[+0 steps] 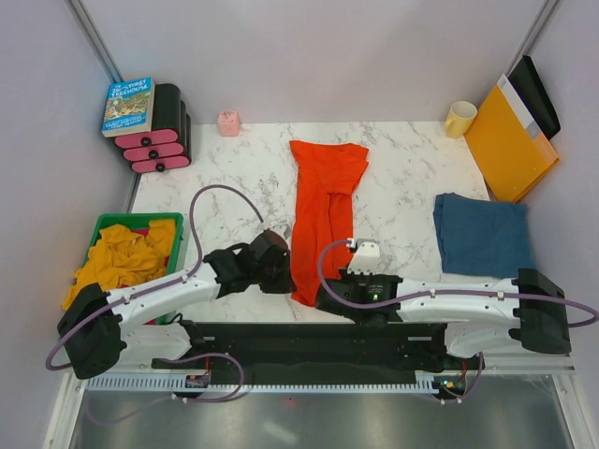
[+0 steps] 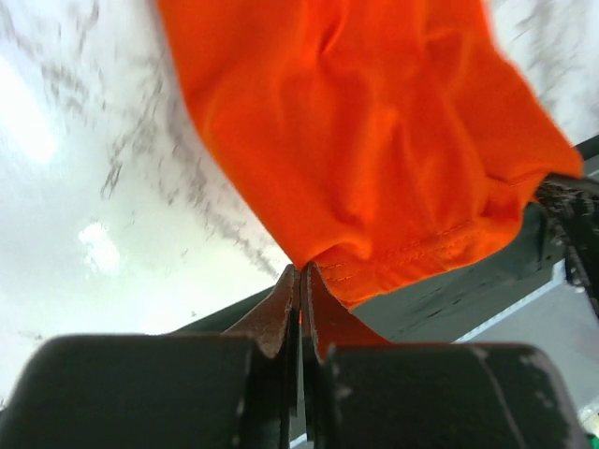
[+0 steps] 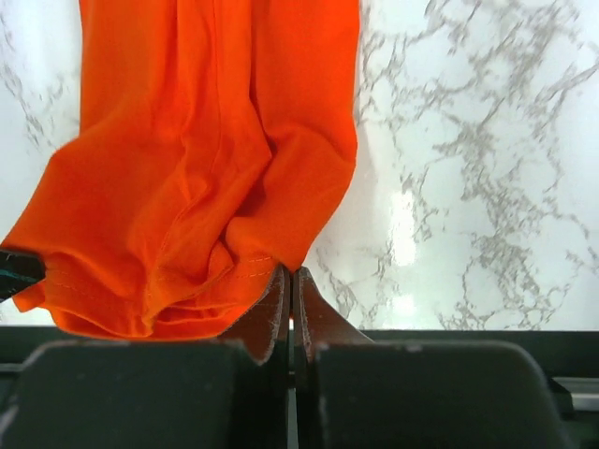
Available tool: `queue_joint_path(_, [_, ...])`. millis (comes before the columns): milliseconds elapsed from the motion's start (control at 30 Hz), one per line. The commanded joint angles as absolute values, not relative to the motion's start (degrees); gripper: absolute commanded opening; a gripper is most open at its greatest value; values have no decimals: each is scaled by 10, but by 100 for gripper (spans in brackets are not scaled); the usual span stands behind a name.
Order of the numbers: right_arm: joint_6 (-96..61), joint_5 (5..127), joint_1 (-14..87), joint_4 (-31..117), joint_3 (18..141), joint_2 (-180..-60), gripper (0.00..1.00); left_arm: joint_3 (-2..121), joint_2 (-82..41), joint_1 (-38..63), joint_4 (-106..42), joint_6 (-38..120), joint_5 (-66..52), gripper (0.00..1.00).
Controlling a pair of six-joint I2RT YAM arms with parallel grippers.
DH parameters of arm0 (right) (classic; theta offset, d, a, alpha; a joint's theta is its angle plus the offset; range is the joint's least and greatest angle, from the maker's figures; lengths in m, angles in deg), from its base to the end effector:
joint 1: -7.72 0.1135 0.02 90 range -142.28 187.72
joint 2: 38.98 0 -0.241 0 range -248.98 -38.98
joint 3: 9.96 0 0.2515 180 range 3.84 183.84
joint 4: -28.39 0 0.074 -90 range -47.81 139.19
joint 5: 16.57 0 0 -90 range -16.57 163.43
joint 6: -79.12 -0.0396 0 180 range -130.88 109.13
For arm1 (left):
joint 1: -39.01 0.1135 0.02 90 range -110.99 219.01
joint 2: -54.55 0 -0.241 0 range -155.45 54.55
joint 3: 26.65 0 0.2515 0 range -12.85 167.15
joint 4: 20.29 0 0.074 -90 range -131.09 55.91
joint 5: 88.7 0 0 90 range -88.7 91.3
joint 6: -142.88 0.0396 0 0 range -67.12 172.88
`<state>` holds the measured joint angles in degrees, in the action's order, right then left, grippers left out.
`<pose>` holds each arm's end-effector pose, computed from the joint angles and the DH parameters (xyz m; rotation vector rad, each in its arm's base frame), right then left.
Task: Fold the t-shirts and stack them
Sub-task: Grab the bottom of the folded rectangular tshirt with both arms, then fold the folded rectangular tshirt in 1/3 of the way
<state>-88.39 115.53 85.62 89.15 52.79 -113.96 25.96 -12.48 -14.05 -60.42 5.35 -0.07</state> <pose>0.0749 0.2228 0.1941 0.1278 2.3613 0.1515 0.1407 -0.1887 0.1802 0.1397 2.6795 -0.6803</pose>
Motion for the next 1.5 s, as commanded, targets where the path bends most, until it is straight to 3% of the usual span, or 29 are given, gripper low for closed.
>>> queue_joint_path(0, [-842, 1202, 812, 910, 566, -1120, 0, 332, -145, -141, -614, 95, 51, 2])
queue_joint_path(267, [-716, 1183, 696, 832, 588, -1139, 0, 442, -230, -84, -621, 148, 75, 2])
queue_joint_path(600, [-567, 1121, 526, 704, 651, -1255, 0, 568, -383, 63, -615, 211, 47, 2])
queue_joint_path(1000, [-510, 1079, 448, 661, 765, -1407, 0, 771, -557, 96, -644, 230, 16, 2])
queue_joint_path(1467, [-478, 1051, 407, 657, 881, -1530, 0, 896, -677, 125, -664, 236, -40, 2])
